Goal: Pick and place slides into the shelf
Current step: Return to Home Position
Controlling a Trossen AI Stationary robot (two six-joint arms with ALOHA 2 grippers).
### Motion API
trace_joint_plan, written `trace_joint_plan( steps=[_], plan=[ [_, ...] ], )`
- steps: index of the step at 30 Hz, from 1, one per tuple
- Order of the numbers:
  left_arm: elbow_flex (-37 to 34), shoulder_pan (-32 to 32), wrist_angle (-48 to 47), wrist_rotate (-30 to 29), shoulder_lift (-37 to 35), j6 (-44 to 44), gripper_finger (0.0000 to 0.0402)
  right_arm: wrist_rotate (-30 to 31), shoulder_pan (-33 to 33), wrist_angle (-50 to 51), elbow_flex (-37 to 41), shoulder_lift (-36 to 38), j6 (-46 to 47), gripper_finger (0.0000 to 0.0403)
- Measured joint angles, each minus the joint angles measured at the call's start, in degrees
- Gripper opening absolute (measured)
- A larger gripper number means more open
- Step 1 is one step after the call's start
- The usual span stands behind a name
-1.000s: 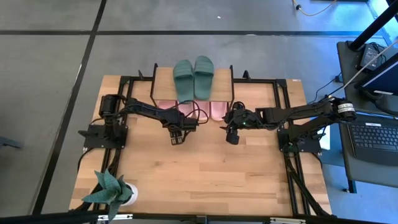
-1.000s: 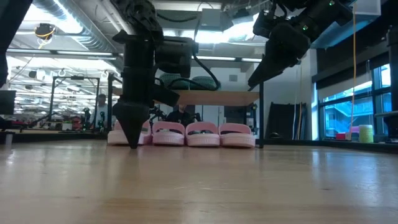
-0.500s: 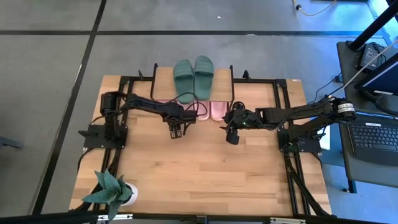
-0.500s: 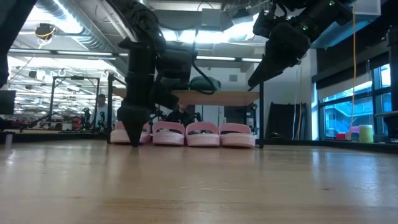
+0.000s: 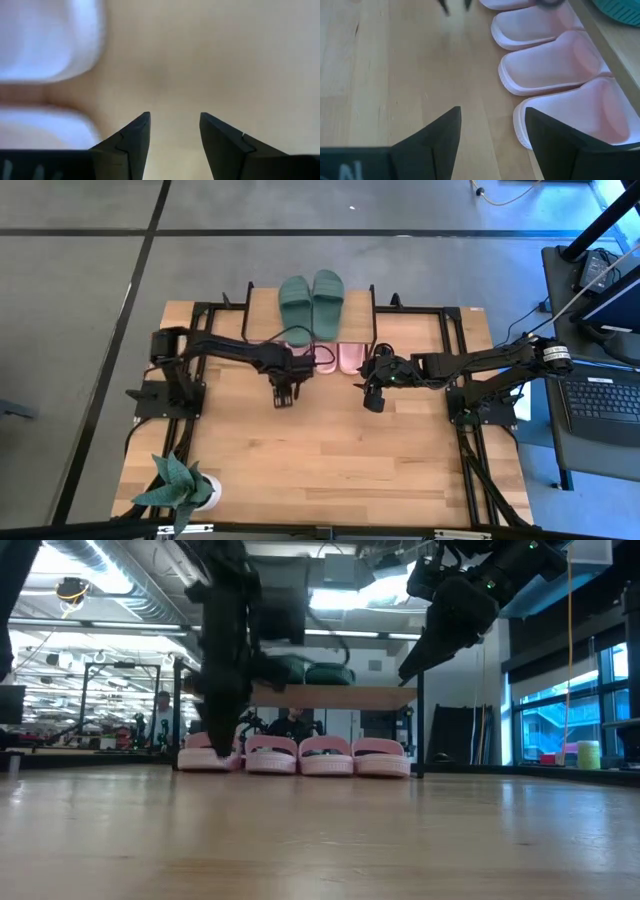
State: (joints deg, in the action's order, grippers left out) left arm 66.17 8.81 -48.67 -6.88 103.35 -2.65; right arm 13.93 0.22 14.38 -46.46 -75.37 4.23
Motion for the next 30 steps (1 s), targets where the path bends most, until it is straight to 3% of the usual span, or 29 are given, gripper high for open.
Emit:
trace_joint_plan(
  steps=[7, 16, 21, 25, 30],
  plan=[
    [-1.3, -0.9, 5.5, 8.9, -13.4, 3.6, 0.0163, 0.0, 0.0, -0.4, 0.0, 0.2, -1.4, 0.0221],
    [-15.7, 0.1, 24.9, 9.5, -38.3, 3.2, 0.0163, 0.0, 0.0, -1.4, 0.0, 2.9, -6.5, 0.0221],
    [-23.6, 0.0, 32.8, 9.0, -50.7, 2.9, 0.0163, 0.0, -0.4, -1.4, 0.0, 9.8, -9.1, 0.0221],
    [-27.9, 0.0, 33.0, 5.7, -59.9, 2.9, 0.0163, -0.2, -0.4, -1.2, 0.6, 16.2, -10.6, 0.0221],
    [-34.4, 0.0, 34.4, 2.6, -70.1, 2.9, 0.0163, -3.1, -1.1, -7.7, 8.8, 26.7, -10.9, 0.0221]
  ],
)
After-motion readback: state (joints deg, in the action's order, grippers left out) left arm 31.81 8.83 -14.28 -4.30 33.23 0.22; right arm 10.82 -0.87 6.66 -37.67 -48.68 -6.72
